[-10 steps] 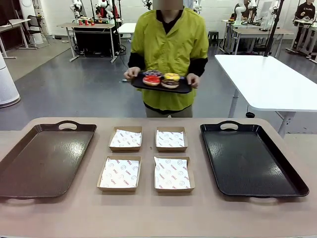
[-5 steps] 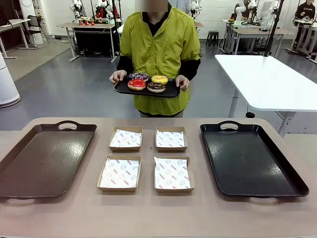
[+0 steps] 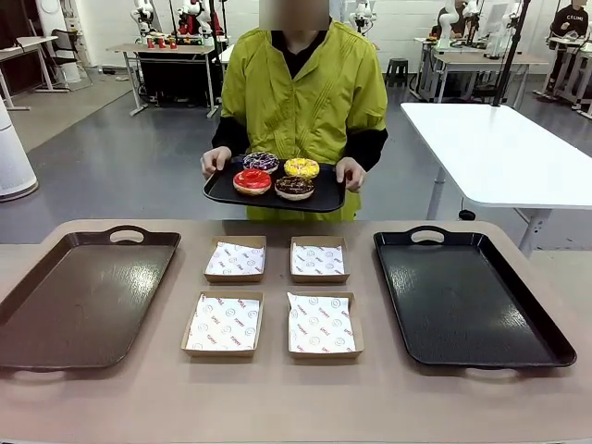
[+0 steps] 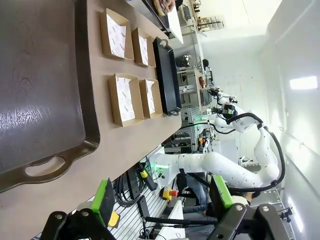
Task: Individually package the donuts and arrange them on the tray.
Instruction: Pick up one Paper togo box.
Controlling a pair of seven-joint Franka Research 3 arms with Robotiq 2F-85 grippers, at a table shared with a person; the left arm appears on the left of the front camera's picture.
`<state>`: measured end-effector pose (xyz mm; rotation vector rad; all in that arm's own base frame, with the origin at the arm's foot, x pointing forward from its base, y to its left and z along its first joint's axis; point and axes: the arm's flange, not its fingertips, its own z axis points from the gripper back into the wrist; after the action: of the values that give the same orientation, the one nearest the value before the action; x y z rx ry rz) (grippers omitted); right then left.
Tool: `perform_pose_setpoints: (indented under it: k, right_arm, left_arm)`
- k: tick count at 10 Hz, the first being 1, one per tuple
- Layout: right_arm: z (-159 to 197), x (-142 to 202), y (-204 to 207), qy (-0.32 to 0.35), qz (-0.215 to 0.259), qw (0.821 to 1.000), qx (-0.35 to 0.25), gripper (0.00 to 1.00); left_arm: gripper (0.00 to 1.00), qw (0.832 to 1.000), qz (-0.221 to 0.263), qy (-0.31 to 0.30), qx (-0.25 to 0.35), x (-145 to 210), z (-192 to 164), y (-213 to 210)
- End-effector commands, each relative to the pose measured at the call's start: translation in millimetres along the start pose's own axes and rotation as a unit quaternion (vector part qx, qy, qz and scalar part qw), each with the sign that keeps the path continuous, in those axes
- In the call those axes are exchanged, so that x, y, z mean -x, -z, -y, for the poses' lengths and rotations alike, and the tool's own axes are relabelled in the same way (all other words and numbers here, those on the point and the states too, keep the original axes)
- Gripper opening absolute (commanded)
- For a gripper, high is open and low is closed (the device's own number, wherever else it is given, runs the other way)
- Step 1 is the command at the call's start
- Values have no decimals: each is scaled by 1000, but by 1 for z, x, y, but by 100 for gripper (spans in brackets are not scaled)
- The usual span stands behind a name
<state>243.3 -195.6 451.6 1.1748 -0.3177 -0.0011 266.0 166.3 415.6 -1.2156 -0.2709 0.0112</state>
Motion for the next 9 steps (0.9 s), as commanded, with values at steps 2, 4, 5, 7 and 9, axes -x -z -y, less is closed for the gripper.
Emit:
perform_pose_setpoints:
  k: [2,4,5,7,9]
  right_arm:
    - [1,0,2,-5,5,1000,-12,100]
    - [1,0,2,-5,5,1000,-12,100]
    - [1,0,2,-5,5,1000,-12,100]
    - [1,0,2,-5,5,1000,-12,100]
    - [1,0,2,-5,5,1000,-12,100]
  left_arm:
    - [100,1000,7,0,9,0,1,0]
    - [100,1000,7,0,9,0,1,0]
    - [100,1000,7,0,9,0,1,0]
    - [100,1000,7,0,9,0,1,0]
    - [100,1000,7,0,9,0,1,0]
